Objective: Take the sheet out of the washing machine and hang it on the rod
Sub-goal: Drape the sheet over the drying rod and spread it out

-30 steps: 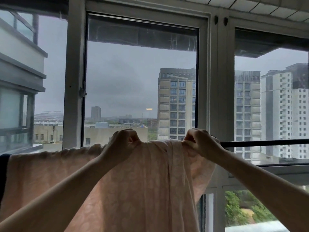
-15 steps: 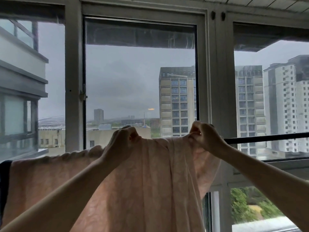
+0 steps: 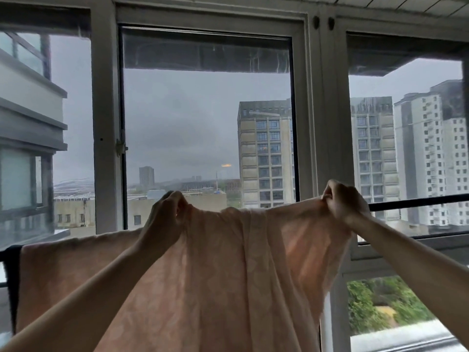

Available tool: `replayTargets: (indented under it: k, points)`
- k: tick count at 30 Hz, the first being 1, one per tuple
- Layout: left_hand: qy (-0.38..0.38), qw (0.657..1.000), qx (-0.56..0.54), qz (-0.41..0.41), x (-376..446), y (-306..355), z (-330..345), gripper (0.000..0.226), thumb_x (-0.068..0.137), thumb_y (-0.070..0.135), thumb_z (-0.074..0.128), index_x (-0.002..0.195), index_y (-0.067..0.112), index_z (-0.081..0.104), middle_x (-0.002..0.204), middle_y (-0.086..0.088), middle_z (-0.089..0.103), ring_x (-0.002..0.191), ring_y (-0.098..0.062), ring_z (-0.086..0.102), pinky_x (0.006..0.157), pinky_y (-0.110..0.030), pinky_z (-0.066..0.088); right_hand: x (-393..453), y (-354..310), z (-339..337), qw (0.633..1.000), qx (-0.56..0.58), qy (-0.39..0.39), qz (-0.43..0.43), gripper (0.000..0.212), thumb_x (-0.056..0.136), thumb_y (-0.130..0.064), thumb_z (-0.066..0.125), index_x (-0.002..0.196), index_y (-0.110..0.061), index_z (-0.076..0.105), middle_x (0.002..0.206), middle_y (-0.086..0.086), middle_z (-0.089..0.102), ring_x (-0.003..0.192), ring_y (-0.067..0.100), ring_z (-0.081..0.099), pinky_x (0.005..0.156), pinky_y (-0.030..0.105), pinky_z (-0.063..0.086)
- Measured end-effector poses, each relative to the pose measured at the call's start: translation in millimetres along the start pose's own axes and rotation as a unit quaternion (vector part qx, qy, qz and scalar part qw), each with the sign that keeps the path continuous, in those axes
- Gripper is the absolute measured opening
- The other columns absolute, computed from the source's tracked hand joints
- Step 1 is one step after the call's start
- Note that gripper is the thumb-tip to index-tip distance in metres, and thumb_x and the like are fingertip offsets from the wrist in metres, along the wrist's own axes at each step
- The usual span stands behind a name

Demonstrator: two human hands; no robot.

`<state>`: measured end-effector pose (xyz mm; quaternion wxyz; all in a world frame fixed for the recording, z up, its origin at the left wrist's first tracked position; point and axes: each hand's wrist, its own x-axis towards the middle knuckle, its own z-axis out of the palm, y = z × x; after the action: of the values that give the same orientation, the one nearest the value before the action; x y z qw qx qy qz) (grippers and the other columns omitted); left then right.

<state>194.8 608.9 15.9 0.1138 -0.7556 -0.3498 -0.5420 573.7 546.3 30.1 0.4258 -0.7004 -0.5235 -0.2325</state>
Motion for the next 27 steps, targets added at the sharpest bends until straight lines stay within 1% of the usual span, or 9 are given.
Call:
replayTargets:
  k: [2,4,6,8,11,16,19,22,27]
  points:
    - [-0.012,1.000,0.008,0.011,0.0,-0.1,1.0,0.019,0.086,0.005,0.064,0.073,0.015,0.055,0.076,0.004,0.056,0.068,-0.005,0.051,0.061,-0.016,0.040,-5.1,-10.7,-1.8,0.996,0.015,-0.043,-0.070,0.014,0.084,-0.004,0.057,0.082,-0.018,0.059,0.090,0.010,0.068,0.087,0.026,0.064,0.070,0.028,0.047]
    - [-0.017,1.000,0.006,0.015,0.6,0.3,1.1,0.016,0.086,0.008,0.066,0.073,0.013,0.057,0.076,0.005,0.057,0.069,-0.006,0.053,0.061,-0.016,0.041,-10.9,-26.7,-5.1,0.983,0.057,-0.085,-0.152,0.022,0.080,-0.001,0.058,0.093,-0.016,0.068,0.097,0.001,0.069,0.085,0.011,0.065,0.075,0.021,0.049]
    - [-0.018,1.000,0.006,0.020,0.8,1.0,0.0,0.015,0.086,0.008,0.066,0.073,0.012,0.057,0.075,0.005,0.057,0.070,-0.007,0.054,0.061,-0.017,0.042,-18.4,-43.7,-5.6,0.965,0.086,-0.152,-0.196,0.031,0.081,-0.002,0.060,0.106,-0.017,0.068,0.097,-0.011,0.063,0.074,-0.010,0.059,0.069,0.006,0.043]
    - [-0.017,1.000,0.005,0.024,-0.2,1.5,-1.1,0.016,0.086,0.007,0.065,0.073,0.012,0.057,0.075,0.004,0.057,0.069,-0.008,0.055,0.061,-0.019,0.043,-24.3,-58.8,0.0,0.950,0.088,-0.186,-0.236,0.032,0.081,-0.010,0.065,0.112,-0.019,0.066,0.102,-0.011,0.066,0.076,-0.010,0.061,0.069,0.004,0.046]
    - [-0.016,1.000,-0.003,0.018,-2.3,1.8,-3.0,0.013,0.086,0.007,0.064,0.074,0.010,0.058,0.075,0.003,0.058,0.070,-0.010,0.055,0.062,-0.021,0.043,-29.1,-71.1,9.2,0.943,0.091,-0.168,-0.272,0.025,0.080,-0.021,0.074,0.103,-0.014,0.069,0.096,-0.006,0.068,0.078,-0.006,0.057,0.068,-0.002,0.039]
    - [-0.013,1.000,-0.006,0.011,-6.6,0.5,-9.1,0.012,0.087,0.007,0.063,0.076,0.009,0.058,0.077,-0.001,0.058,0.071,-0.015,0.055,0.064,-0.029,0.047,-33.9,-74.1,14.5,0.939,0.096,-0.133,-0.303,0.021,0.075,-0.021,0.078,0.092,-0.015,0.068,0.088,-0.005,0.066,0.080,0.005,0.061,0.078,0.022,0.054]
    - [-0.006,1.000,-0.008,0.008,-8.5,-1.3,-11.8,0.012,0.087,0.004,0.062,0.077,0.008,0.057,0.077,-0.001,0.057,0.071,-0.014,0.054,0.064,-0.033,0.047,-34.9,-72.9,9.9,0.945,0.109,-0.093,-0.292,0.013,0.077,-0.011,0.075,0.090,-0.010,0.071,0.088,0.000,0.069,0.080,0.006,0.062,0.079,0.017,0.051]
    - [-0.007,1.000,-0.009,0.007,-8.7,-0.7,-10.4,0.011,0.087,0.001,0.060,0.079,0.008,0.057,0.079,0.000,0.057,0.072,-0.013,0.054,0.065,-0.032,0.048,-39.6,-72.6,12.1,0.955,0.107,-0.041,-0.274,0.008,0.083,-0.007,0.069,0.091,-0.007,0.070,0.089,0.004,0.068,0.080,0.011,0.061,0.079,0.023,0.051]
    - [0.000,1.000,-0.007,-0.012,0.9,4.1,-7.8,0.012,0.089,0.001,0.058,0.081,0.009,0.055,0.081,-0.001,0.055,0.072,-0.013,0.051,0.060,-0.014,0.036,-14.3,-68.3,10.1,0.976,0.113,0.038,-0.182,0.007,0.086,-0.005,0.065,0.090,-0.002,0.070,0.087,0.013,0.070,0.080,0.022,0.065,0.079,0.032,0.053]
